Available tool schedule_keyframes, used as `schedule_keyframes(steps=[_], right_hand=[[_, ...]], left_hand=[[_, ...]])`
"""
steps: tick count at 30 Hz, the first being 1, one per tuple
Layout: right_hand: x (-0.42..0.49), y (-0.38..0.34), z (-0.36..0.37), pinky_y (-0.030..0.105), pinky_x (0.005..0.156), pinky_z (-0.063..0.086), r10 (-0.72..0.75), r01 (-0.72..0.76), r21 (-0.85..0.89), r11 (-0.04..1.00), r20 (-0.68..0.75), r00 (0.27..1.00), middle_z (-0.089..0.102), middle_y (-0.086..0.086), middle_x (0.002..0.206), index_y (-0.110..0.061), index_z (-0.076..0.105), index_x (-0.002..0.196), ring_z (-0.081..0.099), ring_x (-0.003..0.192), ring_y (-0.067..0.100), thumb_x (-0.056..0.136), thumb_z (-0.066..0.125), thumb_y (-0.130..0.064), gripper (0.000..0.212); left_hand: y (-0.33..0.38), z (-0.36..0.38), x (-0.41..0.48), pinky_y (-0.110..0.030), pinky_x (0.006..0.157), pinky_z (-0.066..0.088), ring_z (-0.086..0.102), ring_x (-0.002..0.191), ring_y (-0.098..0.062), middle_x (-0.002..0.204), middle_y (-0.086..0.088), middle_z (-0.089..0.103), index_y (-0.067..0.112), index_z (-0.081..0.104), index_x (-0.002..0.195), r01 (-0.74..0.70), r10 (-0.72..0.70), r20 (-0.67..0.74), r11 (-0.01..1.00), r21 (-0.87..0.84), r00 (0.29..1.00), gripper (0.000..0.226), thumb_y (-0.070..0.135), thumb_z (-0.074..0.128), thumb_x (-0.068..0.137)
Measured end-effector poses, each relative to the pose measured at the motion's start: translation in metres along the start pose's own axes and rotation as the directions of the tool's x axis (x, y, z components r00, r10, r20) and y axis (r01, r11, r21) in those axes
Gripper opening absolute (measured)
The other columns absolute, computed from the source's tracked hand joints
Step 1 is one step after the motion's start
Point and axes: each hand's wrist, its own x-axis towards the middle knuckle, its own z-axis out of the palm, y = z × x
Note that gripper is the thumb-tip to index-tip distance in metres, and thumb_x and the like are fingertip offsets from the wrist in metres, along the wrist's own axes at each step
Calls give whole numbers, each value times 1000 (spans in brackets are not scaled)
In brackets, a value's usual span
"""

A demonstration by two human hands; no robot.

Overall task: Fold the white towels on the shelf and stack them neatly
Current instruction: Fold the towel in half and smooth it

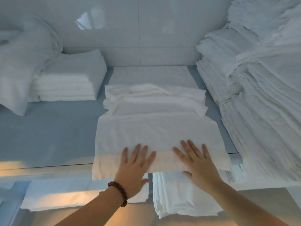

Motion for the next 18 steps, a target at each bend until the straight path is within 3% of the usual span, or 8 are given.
schedule_keyframes(steps=[1,2,3,6,9,11,15,18], right_hand=[[-1,4,3,60,106,29,18,-18,-3,1000,-22,1000,30,7,153,-29,21,148,30,139,31,58,83,-29,109],[-1,7,5,59,106,30,30,-31,-12,999,-50,998,31,8,152,-27,22,148,32,138,31,55,83,-14,112],[-3,10,7,58,106,30,26,-29,-30,999,-81,996,33,9,151,-25,24,147,33,137,32,52,79,-1,112],[-15,23,9,51,108,26,-27,13,-87,996,-171,985,40,10,146,-19,34,143,40,133,32,50,56,13,101],[-31,41,6,40,110,14,10,-24,-67,997,-198,980,46,9,142,-16,45,138,46,128,31,46,54,20,99],[-41,52,1,41,110,28,67,-68,1,998,-201,977,54,10,134,-14,53,131,55,120,31,45,59,26,95],[-60,59,-18,44,98,44,205,-160,229,960,-188,961,63,7,124,-13,64,120,62,111,28,70,41,14,61],[-81,58,-44,36,93,49,320,-245,352,904,-174,931,66,4,118,-16,65,118,64,106,25,88,50,0,37]], left_hand=[[-2,3,-2,-66,99,33,36,135,-37,148,-9,38,24,32,145,14,-14,-30,1000,18,999,88,19,71,67],[-5,3,-5,-66,100,33,34,136,-36,149,-8,37,24,30,146,36,-34,-59,999,34,998,89,-5,54,65],[-10,4,-8,-65,99,34,34,136,-35,149,-8,37,23,29,146,47,-43,-83,998,50,996,94,-13,35,59],[-24,5,-24,-63,97,38,40,133,-33,147,-7,41,21,26,147,53,-46,-90,995,82,995,103,-17,21,51],[-40,2,-41,-57,95,43,46,129,-30,142,-4,47,22,30,144,104,-101,-51,993,54,994,116,-23,44,38],[-49,-1,-50,-55,95,43,49,126,-29,139,-3,51,24,35,140,166,-166,-15,986,-8,986,119,-24,54,32],[-52,-18,-67,-35,114,19,32,139,-16,149,9,34,32,33,144,315,-307,71,922,-223,949,96,-24,36,66],[-43,-45,-81,-29,110,33,47,128,-19,138,8,50,36,49,134,414,-425,22,866,-281,905,76,-15,35,80]])
